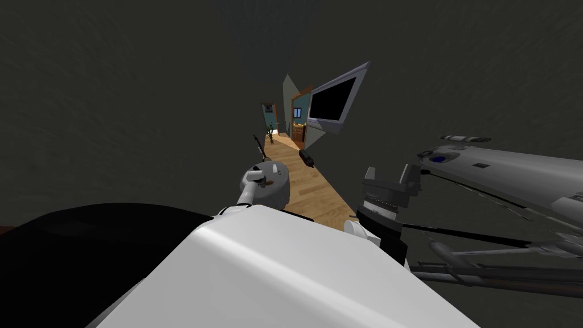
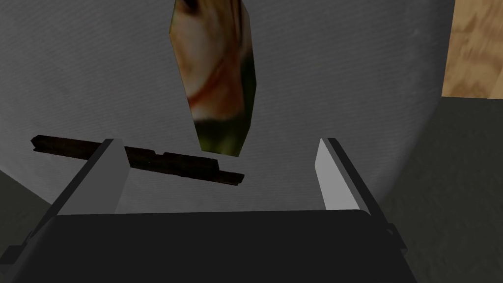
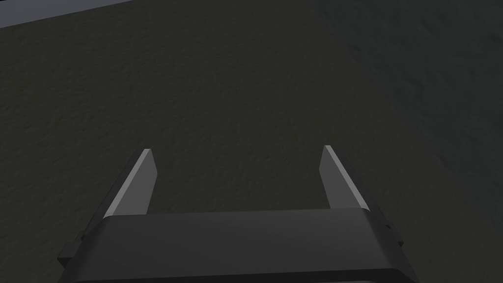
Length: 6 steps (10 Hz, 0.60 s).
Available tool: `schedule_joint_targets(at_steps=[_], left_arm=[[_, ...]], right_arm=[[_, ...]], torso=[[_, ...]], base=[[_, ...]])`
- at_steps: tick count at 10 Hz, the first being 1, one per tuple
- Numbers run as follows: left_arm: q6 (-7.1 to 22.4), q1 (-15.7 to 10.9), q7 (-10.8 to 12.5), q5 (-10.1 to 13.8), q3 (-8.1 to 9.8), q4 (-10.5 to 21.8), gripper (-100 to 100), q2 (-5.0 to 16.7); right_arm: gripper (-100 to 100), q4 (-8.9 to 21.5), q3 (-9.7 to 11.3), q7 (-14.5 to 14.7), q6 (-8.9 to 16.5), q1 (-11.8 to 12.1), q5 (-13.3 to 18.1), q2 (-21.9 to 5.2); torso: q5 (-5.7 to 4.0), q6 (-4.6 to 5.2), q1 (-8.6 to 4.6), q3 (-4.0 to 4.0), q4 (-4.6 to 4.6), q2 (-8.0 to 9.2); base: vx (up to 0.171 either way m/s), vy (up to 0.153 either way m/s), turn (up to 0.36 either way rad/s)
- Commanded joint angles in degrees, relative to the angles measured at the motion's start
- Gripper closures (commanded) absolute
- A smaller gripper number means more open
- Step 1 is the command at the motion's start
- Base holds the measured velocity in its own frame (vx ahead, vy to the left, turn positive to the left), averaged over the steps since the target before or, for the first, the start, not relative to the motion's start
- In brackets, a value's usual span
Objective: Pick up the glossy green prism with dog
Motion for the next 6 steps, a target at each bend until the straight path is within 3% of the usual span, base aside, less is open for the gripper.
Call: schedule_joint_targets(at_steps=[1, 3, 4, 5, 6], left_arm=[[2.04, -1.29, 0.20, -0.18, 0.64, 1.32, -100, 0.22], [2.19, -1.44, 0.18, -0.16, 0.73, 1.47, -100, 0.30], [2.40, -1.50, 0.19, -0.16, 0.77, 1.53, 0, 0.32], [0.41, -1.30, 0.30, -0.24, 0.39, 3.21, -100, 0.10], [-0.08, -1.26, 0.32, -0.26, 0.30, 3.64, -100, 0.04]], right_arm=[[0, 0.00, 0.00, 0.00, 0.00, 0.00, 0.00, 0.00], [0, 0.00, 0.00, 0.00, 0.00, 0.00, 0.00, 0.00], [0, 0.00, 0.00, 0.00, 0.00, 0.00, 0.00, 0.00], [0, 0.00, 0.00, 0.00, 0.00, 0.00, 0.00, 0.00], [0, 0.00, 0.00, 0.00, 0.00, 0.00, 0.00, 0.01]], torso=[[0.00, 0.00, 0.00, 0.00, 0.00, 0.00], [-0.01, -0.01, -0.06, 0.02, 0.00, 0.03], [-0.02, -0.01, -0.12, 0.04, 0.01, 0.08], [-0.03, -0.01, -0.17, 0.06, 0.02, 0.12], [-0.03, -0.01, -0.19, 0.07, 0.02, 0.12]], base=[[0.029, 0.037, -0.030], [0.012, 0.020, -0.014], [0.000, 0.000, 0.000], [0.000, 0.000, 0.000], [0.000, 0.000, 0.000]])
